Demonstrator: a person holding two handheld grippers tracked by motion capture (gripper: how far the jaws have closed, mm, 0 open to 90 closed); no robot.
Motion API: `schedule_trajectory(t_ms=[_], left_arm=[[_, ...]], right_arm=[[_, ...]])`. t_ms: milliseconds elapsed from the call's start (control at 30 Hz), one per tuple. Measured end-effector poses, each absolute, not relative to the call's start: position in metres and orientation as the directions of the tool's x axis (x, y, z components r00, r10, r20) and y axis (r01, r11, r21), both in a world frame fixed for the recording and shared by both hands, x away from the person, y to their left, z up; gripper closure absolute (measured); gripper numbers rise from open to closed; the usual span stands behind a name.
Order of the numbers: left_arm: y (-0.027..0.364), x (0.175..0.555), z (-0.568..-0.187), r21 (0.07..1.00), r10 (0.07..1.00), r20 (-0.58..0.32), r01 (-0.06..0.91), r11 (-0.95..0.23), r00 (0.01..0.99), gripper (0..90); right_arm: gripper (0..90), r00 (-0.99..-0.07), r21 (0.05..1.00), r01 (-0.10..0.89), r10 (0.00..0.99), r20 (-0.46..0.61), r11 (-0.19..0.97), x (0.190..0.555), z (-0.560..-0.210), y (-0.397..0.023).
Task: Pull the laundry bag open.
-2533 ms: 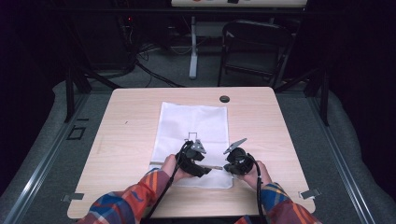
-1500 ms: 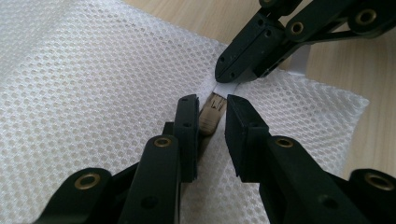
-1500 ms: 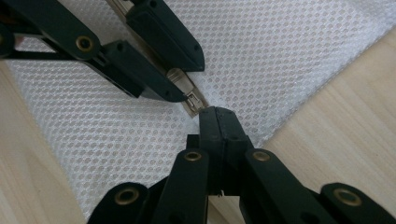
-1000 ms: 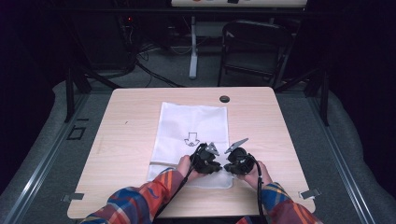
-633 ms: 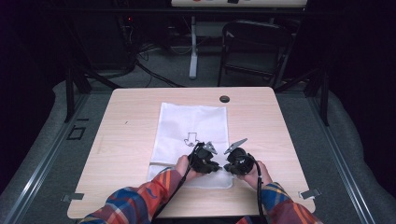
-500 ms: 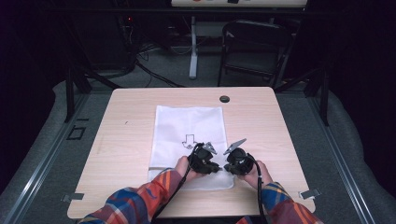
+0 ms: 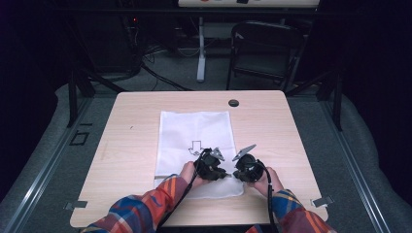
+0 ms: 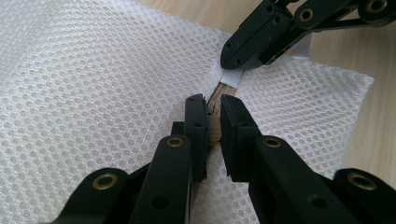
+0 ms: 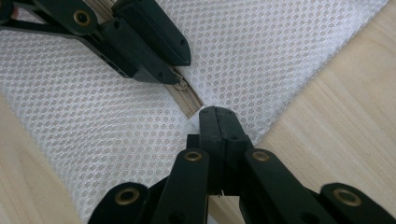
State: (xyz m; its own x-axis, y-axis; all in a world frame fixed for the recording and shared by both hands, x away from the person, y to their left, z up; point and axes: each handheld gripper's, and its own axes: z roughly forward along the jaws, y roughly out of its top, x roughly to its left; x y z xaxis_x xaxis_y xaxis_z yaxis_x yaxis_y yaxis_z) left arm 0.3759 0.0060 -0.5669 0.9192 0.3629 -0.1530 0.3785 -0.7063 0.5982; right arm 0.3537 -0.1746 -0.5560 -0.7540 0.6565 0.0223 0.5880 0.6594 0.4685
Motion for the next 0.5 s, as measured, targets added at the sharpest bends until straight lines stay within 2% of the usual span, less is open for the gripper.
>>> schedule_trajectory(t_ms=[500], left_arm=[[0.007, 0.374, -0.57, 0.61, 0.375, -0.165, 0.393, -0.687, 0.912, 80.9]], right_arm=[[90.0, -0.726, 0.531, 0.619, 0.679, 0.105, 0.579, 0.356, -0.56, -0.166]])
